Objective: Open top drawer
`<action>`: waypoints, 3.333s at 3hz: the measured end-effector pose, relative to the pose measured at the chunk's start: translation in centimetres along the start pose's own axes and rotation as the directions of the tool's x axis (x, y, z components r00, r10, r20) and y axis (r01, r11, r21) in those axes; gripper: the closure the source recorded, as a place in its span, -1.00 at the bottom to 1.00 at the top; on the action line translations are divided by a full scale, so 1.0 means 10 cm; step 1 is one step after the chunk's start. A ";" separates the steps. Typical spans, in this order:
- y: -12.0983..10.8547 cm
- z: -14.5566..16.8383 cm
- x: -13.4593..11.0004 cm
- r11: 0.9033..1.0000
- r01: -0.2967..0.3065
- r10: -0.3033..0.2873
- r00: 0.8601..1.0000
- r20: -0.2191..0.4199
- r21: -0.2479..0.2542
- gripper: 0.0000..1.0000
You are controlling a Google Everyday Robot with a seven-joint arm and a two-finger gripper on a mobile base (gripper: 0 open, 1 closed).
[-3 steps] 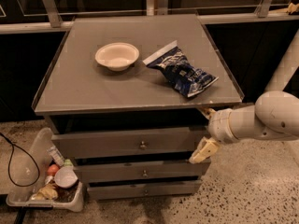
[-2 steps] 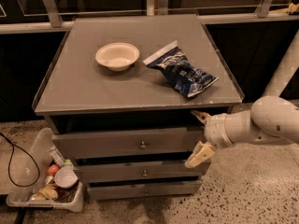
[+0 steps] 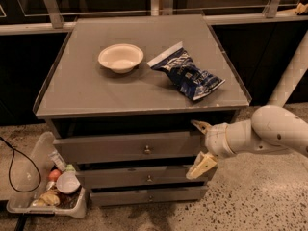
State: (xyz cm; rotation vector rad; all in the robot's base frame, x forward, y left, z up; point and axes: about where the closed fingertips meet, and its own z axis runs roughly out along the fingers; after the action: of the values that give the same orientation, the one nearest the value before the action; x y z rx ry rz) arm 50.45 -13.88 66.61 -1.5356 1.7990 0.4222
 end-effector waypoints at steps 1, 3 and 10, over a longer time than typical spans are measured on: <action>-0.02 0.06 0.04 1.000 0.004 -0.004 1.000 -0.004 -0.011 -1.00; -0.04 0.19 0.12 0.999 0.007 -0.007 1.000 -0.026 -0.032 -1.00; -0.03 0.11 0.04 0.999 0.001 -0.002 1.000 -0.016 -0.051 0.62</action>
Offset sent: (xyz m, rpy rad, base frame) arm 0.0149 -0.0009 -0.0185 -0.0311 0.0100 0.0223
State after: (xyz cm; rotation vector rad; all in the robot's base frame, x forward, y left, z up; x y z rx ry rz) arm 51.07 -13.53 65.69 -1.5792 1.8117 0.4602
